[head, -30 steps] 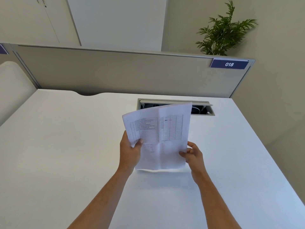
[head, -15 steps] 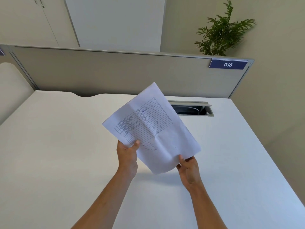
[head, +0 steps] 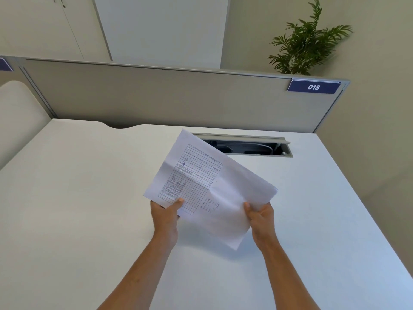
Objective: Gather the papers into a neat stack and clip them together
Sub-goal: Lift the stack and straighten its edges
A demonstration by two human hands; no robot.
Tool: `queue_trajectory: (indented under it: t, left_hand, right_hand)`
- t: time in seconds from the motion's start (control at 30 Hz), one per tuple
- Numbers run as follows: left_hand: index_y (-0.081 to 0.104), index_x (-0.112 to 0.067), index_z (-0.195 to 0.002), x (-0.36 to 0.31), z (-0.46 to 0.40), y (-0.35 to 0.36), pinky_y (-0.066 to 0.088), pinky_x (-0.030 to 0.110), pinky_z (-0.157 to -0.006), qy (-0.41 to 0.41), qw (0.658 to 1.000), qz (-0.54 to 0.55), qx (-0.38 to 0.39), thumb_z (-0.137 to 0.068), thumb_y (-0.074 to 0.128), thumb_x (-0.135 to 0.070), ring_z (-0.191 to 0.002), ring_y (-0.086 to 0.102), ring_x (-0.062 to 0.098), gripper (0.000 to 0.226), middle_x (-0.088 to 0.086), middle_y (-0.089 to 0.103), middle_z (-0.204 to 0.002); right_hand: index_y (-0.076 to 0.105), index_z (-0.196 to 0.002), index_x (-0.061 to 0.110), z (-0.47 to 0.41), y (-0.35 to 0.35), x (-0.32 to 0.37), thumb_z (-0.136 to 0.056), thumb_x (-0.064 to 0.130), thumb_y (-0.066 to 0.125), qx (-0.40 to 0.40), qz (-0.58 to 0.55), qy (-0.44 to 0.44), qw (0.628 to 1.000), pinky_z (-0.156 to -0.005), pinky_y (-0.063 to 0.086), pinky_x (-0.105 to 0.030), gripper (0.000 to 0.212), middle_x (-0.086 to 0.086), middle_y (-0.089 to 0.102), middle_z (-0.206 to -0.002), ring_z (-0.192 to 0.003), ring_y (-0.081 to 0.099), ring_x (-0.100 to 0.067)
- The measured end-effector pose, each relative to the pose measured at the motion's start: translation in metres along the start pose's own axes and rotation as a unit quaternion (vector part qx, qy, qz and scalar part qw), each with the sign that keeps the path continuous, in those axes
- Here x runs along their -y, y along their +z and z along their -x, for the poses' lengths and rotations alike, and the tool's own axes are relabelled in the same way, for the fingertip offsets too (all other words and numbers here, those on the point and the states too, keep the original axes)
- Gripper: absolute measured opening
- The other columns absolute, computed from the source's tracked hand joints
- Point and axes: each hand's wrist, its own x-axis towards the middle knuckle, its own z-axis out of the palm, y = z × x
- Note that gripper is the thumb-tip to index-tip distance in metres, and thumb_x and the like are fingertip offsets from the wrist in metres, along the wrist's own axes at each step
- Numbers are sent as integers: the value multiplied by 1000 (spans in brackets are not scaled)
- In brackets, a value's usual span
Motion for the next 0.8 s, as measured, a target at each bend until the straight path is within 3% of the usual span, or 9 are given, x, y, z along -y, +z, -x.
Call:
queue_trajectory:
  t: [0.07,0.13,0.23,0.3,0.4,0.57,0.8]
  left_hand:
    - [45,-18,-126,-9,-13,-9,54,39,-84,30,997,-56,-39,-77,73,9,-91,63,18,62,5,62,-110]
    - [39,-21,-131,-19,-24,-19,48,27,-78,62,990,-122,-39,-75,79,2,-86,60,14,72,0,56,-102]
    - [46,-25,-127,-30,-38,-30,46,27,-72,100,966,-238,14,-70,87,-15,-87,60,16,71,0,59,-95]
    - [50,-24,-121,-36,-41,-32,49,28,-67,87,957,-270,64,-67,89,-23,-88,64,15,67,-2,65,-96]
    - [56,-23,-111,-37,-41,-32,52,23,-64,86,953,-270,108,-69,88,-21,-89,68,11,53,-7,69,-99]
    - [68,-23,-108,-39,-35,-34,59,26,-68,116,950,-238,169,-73,85,-14,-86,74,11,40,-6,77,-99]
    - [67,-29,-100,-40,-26,-22,53,13,-60,176,954,-194,144,-74,83,-8,-80,70,-1,37,-18,75,-92]
  right_hand:
    - [62,-112,15,-4,-6,5,-88,-8,60,-8,30,1,1000,-81,57,-42,33,-10,72,-110,-101,68,-29]
    - [61,-110,17,-9,-12,9,-87,-7,61,-5,57,0,998,-83,57,-47,33,-11,71,-109,-100,68,-31]
    - [62,-109,17,-14,-16,15,-86,-5,64,16,96,-6,995,-83,57,-48,31,-11,72,-107,-98,69,-31]
    - [63,-106,21,-16,-15,20,-87,-2,64,33,124,-15,992,-79,58,-42,31,-7,72,-104,-96,69,-27]
    - [63,-104,27,-16,-10,27,-88,0,63,59,164,-29,984,-73,57,-28,32,2,72,-102,-93,70,-18]
    - [61,-109,26,-19,-9,37,-89,0,63,58,185,-57,979,-77,57,-30,32,2,71,-104,-94,68,-15]
    - [62,-99,32,-20,-1,49,-88,0,65,19,157,-100,982,-66,53,-13,34,8,71,-99,-85,67,0]
